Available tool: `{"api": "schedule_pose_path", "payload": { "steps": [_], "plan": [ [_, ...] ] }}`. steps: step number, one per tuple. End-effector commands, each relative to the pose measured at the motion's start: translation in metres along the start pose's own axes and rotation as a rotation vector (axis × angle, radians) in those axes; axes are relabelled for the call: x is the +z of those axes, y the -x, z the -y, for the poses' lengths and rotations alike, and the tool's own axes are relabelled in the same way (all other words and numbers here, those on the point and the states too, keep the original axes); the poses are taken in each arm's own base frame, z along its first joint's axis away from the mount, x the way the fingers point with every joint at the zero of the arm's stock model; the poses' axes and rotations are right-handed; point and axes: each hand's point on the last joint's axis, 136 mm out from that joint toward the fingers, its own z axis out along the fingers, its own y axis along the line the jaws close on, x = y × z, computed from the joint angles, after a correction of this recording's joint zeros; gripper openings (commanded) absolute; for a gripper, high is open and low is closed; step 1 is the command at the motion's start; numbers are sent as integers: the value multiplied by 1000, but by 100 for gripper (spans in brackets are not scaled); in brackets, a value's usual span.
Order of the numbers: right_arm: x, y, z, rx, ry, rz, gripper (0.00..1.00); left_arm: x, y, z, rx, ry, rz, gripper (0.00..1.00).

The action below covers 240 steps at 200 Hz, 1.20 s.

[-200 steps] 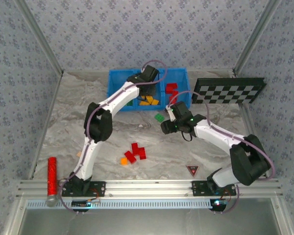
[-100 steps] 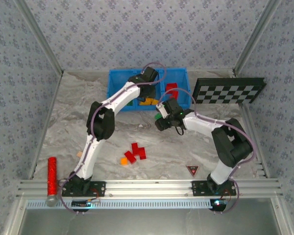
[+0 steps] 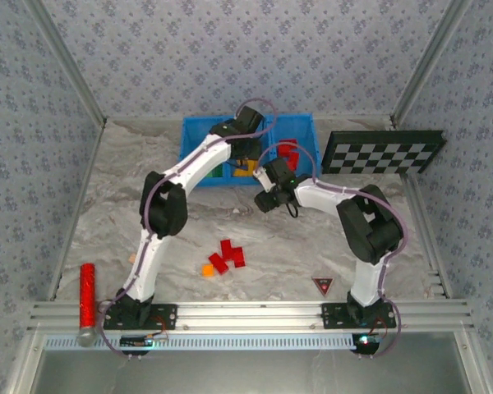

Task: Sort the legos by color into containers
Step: Place the lego in the container, then pick up the lego from the center of the table, then place the lego in the container.

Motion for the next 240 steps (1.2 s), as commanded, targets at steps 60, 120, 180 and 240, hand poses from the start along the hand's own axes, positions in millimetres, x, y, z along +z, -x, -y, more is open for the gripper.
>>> {"api": "schedule_pose_path", "payload": {
  "steps": [60, 120, 180, 240],
  "plan": [
    [23, -17, 0, 20, -13, -135, 37, -149, 28, -18, 8, -62, 206, 56],
    [-10, -18, -28, 33, 68, -146, 20, -208, -28, -108, -58, 104, 232, 59],
    [-68, 76, -65, -34, 140, 38, 20, -238, -124, -164, -164, 119, 146, 60],
    [-65, 159, -90, -151, 135, 146, 20, -213, -213, -160, -299, -20, -17, 60]
  ]
}}
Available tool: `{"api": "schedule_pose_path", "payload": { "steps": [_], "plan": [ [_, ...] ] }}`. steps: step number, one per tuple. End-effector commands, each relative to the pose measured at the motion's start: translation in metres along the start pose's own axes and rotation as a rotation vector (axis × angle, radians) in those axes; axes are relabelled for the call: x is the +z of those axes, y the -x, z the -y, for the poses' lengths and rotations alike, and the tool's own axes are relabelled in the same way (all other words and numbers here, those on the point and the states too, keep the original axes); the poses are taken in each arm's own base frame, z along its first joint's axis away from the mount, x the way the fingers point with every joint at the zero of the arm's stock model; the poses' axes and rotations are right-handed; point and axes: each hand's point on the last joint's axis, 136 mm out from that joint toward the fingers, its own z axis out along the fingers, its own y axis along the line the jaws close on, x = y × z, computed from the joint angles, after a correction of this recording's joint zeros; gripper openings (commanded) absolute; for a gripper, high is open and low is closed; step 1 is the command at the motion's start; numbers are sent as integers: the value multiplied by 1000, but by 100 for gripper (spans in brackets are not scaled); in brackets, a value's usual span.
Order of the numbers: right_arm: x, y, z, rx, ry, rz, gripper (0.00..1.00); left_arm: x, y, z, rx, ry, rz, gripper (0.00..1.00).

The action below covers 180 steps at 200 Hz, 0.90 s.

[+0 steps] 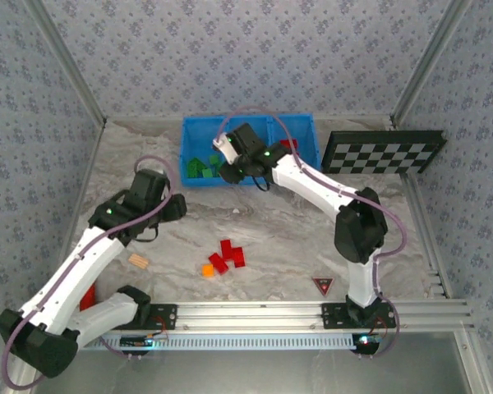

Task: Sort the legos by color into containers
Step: Place the lego in the container.

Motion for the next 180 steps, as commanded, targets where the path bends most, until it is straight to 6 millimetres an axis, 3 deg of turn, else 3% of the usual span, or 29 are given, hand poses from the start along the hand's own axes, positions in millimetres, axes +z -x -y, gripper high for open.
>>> {"api": "schedule_pose_path", "payload": {
  "steps": [1, 60, 98, 180],
  "plan": [
    [28, -10, -5, -51, 6, -81, 20, 4, -31, 2, -71, -70, -78, 60],
    [88, 7, -14, -174, -25, -75, 20, 17, -76, 4, -91, -101, -166, 61],
    [119, -4, -18, -233, -27, -121, 20, 31, -112, 4, -92, -98, -249, 61],
    [141, -13, -13, -227, -56, -146, 25, 30, -164, 16, -68, -100, -379, 62]
  ]
}}
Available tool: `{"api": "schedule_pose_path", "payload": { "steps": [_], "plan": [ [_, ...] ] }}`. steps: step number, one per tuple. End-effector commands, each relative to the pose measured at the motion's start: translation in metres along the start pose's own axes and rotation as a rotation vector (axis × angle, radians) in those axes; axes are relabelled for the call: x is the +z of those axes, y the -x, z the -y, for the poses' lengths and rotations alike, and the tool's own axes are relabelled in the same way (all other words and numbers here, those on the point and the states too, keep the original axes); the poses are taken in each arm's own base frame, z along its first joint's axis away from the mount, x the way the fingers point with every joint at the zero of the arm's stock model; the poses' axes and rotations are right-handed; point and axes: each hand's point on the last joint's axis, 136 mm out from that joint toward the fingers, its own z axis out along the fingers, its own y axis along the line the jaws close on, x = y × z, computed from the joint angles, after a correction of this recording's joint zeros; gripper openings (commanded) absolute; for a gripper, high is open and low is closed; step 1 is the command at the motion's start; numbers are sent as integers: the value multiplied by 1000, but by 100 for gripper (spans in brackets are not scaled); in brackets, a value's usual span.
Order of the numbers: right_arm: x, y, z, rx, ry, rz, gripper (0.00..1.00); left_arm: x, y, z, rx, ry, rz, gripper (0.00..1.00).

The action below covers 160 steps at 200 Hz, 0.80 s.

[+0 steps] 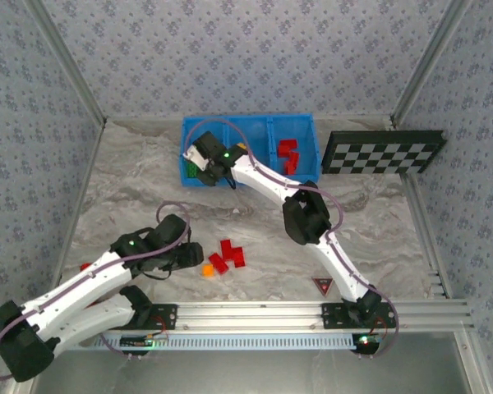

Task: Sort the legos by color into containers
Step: Place the lego in the container.

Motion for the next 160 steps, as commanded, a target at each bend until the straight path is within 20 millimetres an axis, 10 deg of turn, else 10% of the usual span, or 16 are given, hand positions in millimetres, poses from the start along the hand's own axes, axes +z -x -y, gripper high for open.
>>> {"api": "schedule_pose_path", "payload": {
  "steps": [1, 160],
  "plan": [
    [6, 0, -1, -17, -14, -11, 25, 7, -16, 2, -25, -1, -44, 62],
    [-16, 14, 6, -34, -35, 19, 53, 50, -38, 23, 101, 97, -94, 63]
  ]
}}
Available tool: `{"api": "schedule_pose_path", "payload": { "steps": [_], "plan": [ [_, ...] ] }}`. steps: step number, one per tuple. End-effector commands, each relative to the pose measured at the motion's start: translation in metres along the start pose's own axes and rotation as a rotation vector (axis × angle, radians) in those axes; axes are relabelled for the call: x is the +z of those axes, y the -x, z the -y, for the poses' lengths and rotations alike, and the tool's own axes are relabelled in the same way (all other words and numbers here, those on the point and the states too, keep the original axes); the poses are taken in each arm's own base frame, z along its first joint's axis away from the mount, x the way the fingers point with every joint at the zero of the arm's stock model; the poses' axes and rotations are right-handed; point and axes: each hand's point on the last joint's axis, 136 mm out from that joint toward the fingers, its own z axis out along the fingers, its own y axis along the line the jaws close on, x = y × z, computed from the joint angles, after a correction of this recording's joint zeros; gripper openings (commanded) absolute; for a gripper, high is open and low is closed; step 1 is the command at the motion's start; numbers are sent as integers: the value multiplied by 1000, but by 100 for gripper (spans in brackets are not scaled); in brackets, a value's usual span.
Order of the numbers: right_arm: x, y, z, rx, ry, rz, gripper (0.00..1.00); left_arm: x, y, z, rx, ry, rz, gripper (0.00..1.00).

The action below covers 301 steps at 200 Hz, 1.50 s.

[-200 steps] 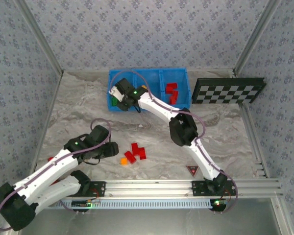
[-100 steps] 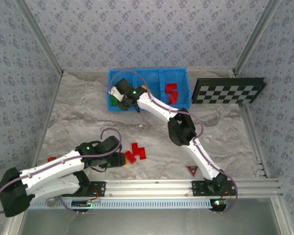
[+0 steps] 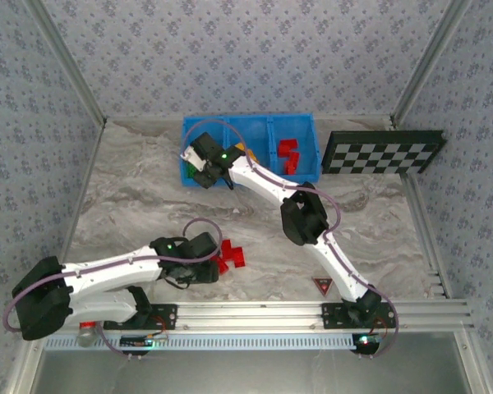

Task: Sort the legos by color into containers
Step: Place the lego in the container, then pick up the lego from the middle-left of the table.

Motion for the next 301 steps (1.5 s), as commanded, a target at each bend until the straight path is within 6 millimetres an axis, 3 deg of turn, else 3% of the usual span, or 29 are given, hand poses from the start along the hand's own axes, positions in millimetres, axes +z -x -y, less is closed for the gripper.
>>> {"api": "schedule_pose_path", "payload": {
  "steps": [1, 78, 161, 221, 261, 301],
  "plan": [
    [-19, 11, 8, -19, -24, 16, 53, -4, 11, 11, -8, -19, 44, 63],
    [-51, 28, 11, -35, -31, 59, 62, 10, 11, 11, 6, 39, 12, 62],
    [-91, 38, 23, -30, -71, 105, 56, 13, 4, -9, -9, 91, 11, 47],
    [-129, 37, 39, 7, -117, 126, 56, 21, 12, 2, 10, 96, 19, 38],
    [-167, 17, 55, 82, -170, 113, 56, 23, 15, 6, 18, 106, 19, 30],
    [-211, -43, 72, 266, -227, 87, 56, -2, 34, 16, 77, 122, 56, 27]
  ]
}}
